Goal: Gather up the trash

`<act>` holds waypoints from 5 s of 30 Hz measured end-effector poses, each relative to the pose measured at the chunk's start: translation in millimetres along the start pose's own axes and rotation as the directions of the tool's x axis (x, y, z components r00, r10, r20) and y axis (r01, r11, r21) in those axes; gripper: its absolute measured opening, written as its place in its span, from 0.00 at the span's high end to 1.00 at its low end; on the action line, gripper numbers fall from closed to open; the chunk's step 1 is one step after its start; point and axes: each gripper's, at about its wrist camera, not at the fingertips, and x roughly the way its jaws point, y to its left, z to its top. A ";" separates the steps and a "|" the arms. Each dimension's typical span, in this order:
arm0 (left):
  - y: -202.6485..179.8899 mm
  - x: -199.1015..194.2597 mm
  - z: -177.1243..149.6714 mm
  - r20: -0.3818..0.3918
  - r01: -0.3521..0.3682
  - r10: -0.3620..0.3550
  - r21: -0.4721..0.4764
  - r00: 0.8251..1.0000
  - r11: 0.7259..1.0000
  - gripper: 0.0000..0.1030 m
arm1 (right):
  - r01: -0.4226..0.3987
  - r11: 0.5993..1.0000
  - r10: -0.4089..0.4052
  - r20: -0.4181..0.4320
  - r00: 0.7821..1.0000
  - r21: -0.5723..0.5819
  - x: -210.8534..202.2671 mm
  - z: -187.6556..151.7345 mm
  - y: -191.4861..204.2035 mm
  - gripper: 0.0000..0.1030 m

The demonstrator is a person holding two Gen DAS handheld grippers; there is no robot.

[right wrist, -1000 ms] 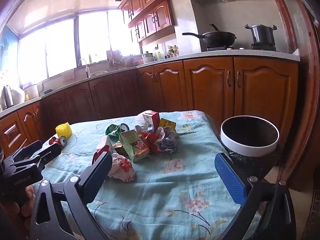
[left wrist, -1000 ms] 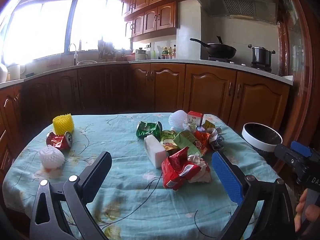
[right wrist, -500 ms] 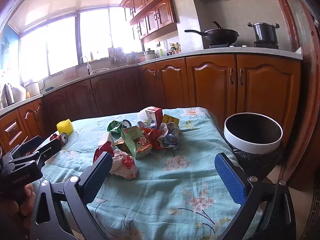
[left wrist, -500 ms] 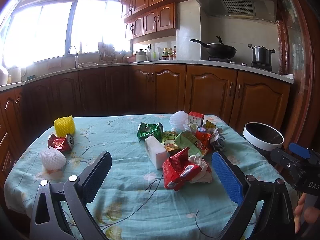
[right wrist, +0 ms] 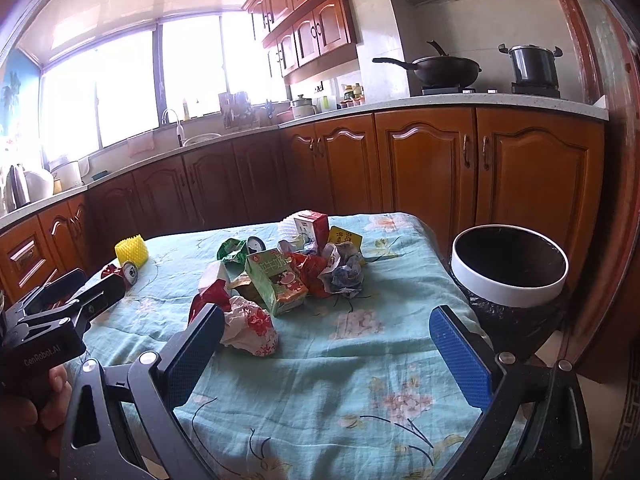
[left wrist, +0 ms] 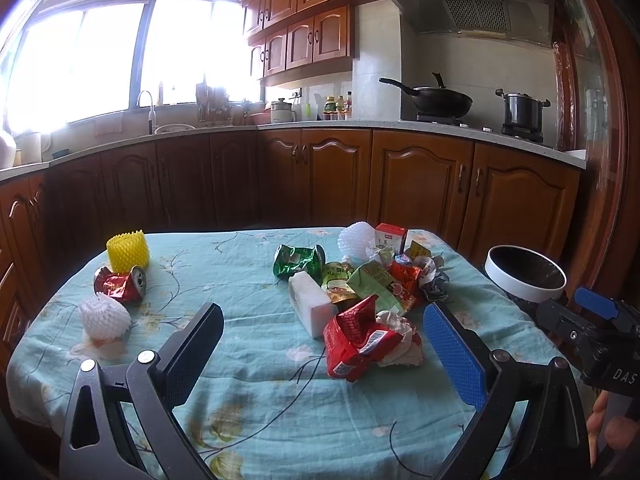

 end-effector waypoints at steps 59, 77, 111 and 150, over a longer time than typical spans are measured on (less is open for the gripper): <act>17.9 34.2 -1.8 -0.084 0.037 -0.042 -0.058 0.996 0.998 0.04 | -0.137 0.989 0.141 -0.061 0.988 0.059 22.8 0.0 -3.7 0.01; 44.0 126.4 1.7 -0.310 0.162 -0.211 -0.177 0.927 0.971 0.36 | -0.268 0.948 0.311 -0.328 0.892 0.169 117.8 -19.1 12.4 0.45; 50.2 138.4 16.9 -0.288 0.254 -0.292 -0.164 0.912 0.953 0.96 | -0.363 0.890 0.449 -0.385 0.806 0.276 160.5 -21.1 13.4 0.43; -163.6 241.5 72.9 -0.339 0.551 -0.513 0.018 0.788 0.834 0.95 | 0.082 0.942 -0.012 -0.214 0.977 0.324 75.9 25.8 -207.4 0.80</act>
